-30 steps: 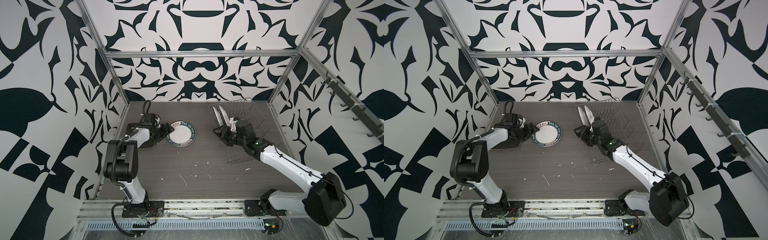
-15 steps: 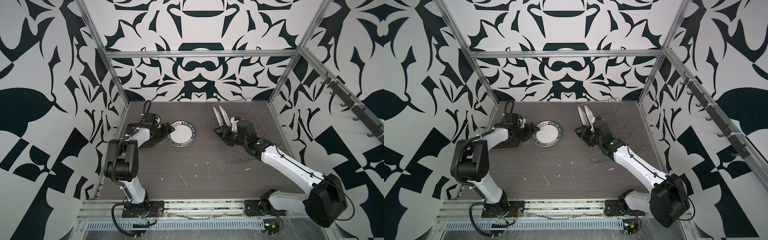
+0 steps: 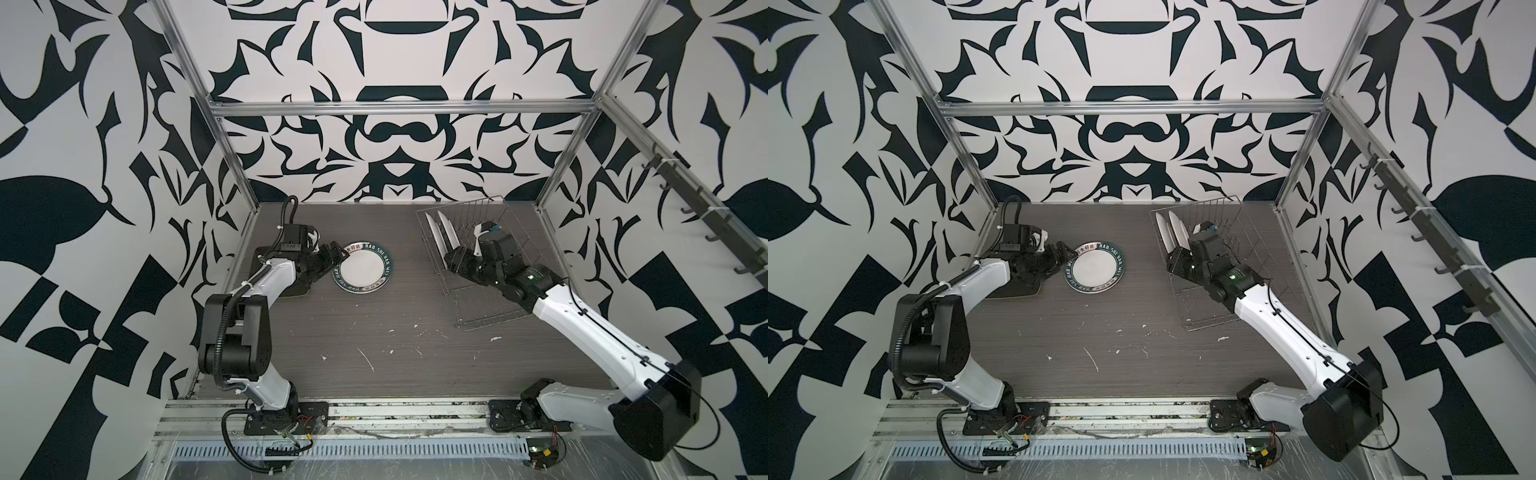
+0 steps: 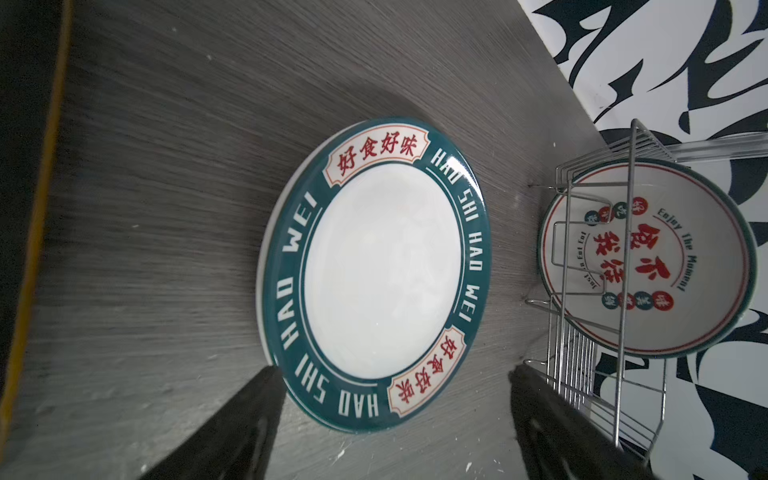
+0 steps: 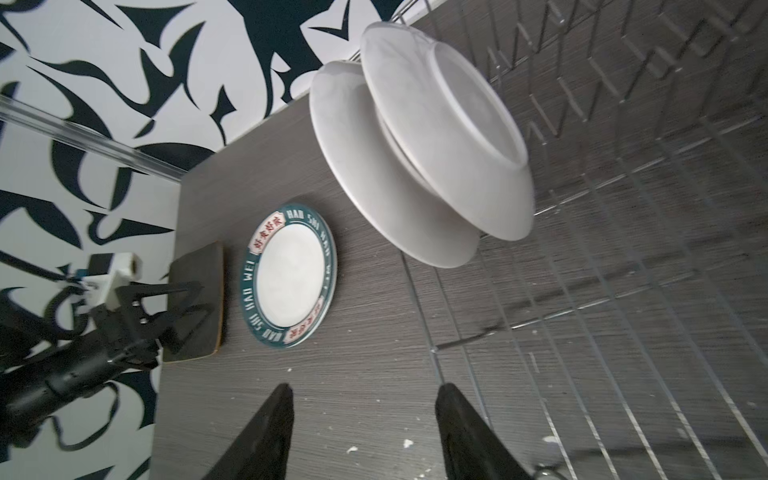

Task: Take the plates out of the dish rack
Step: 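Open the left gripper on the stacked plate while the right gripper moves over the rack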

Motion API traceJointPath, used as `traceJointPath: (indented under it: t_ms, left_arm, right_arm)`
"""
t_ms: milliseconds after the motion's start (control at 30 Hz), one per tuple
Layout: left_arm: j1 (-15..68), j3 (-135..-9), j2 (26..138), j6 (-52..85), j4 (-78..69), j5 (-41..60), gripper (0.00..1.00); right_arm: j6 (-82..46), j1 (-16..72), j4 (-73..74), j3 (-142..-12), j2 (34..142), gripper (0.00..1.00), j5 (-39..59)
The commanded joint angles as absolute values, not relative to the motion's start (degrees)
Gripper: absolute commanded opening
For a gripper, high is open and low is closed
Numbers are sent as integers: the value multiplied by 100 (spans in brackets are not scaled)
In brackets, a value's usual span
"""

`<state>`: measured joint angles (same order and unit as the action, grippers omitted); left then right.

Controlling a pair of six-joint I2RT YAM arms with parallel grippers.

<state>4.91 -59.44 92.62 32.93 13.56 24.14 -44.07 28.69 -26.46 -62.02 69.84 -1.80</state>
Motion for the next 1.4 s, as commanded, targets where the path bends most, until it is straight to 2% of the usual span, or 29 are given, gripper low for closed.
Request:
traceJointPath:
  t_ms: [0,200,600,1033,1367]
  left_arm:
    - [509,-5828,9011,3204,1533,2588,89]
    - [519,-5635,8870,3377,1307,3018,89]
    - [525,-5416,8684,3489,1238,3146,90]
    - [527,-5370,8648,3551,1195,3199,90]
    - [527,-5318,8611,3544,1204,3176,90]
  right_arm:
    - [-3741,2872,-3350,-6636,7137,59,-779]
    - [-3216,3007,-3778,-7188,7588,59,-1424]
    - [-2279,3445,-4715,-8860,9175,62,-3371]
    - [-1499,3423,-5307,-10432,10733,62,-3936]
    - [-1379,3332,-5555,-10898,11187,58,-4192]
